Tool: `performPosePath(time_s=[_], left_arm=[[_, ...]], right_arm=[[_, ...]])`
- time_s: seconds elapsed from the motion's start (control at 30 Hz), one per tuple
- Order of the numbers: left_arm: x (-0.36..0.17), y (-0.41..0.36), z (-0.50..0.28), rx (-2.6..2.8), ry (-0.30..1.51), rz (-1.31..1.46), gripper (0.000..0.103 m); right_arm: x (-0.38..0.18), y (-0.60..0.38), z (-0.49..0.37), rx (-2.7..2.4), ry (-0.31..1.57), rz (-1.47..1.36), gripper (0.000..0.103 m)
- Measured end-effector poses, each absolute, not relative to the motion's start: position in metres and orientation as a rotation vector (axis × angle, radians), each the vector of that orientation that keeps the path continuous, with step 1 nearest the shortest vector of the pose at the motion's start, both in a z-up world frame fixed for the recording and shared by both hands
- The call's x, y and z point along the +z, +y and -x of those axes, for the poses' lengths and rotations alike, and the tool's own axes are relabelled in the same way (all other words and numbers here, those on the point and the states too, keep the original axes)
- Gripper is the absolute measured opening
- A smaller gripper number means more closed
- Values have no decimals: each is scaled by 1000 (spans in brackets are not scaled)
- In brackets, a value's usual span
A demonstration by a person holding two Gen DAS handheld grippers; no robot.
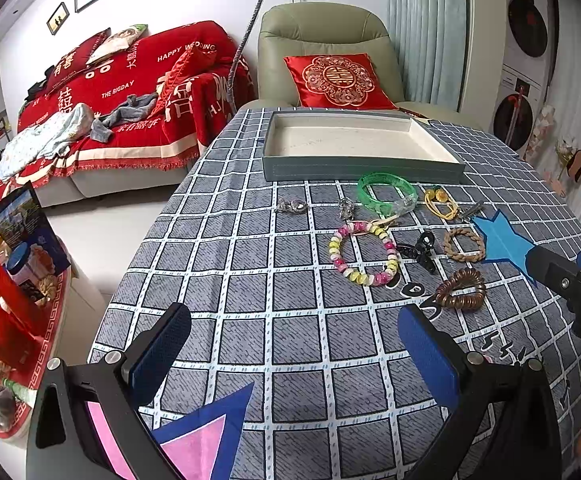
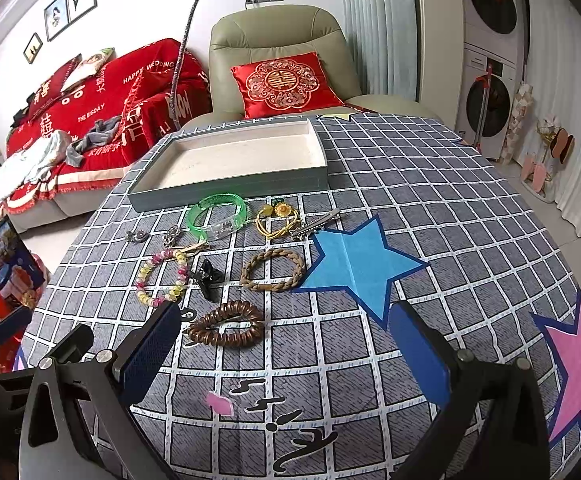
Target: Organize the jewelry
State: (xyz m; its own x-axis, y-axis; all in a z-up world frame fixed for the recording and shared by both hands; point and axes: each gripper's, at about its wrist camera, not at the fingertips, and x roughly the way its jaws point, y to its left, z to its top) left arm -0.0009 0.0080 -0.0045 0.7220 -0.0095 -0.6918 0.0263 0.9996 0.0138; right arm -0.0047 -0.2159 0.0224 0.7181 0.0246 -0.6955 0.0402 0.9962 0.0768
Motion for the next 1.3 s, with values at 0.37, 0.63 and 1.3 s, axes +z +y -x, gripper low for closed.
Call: performPosePath(time_s=[0.37, 0.63, 1.3], left_arm=[[-5, 7, 1, -19, 765, -24, 103], [-6, 5, 0, -19, 767, -28, 103], [-14, 18, -38, -63, 894, 18, 103]], right_arm=[[21, -215, 5, -9, 772, -93, 103], [18, -216, 4, -6, 775, -97, 103], [-1, -242, -14, -94, 890, -123, 103]])
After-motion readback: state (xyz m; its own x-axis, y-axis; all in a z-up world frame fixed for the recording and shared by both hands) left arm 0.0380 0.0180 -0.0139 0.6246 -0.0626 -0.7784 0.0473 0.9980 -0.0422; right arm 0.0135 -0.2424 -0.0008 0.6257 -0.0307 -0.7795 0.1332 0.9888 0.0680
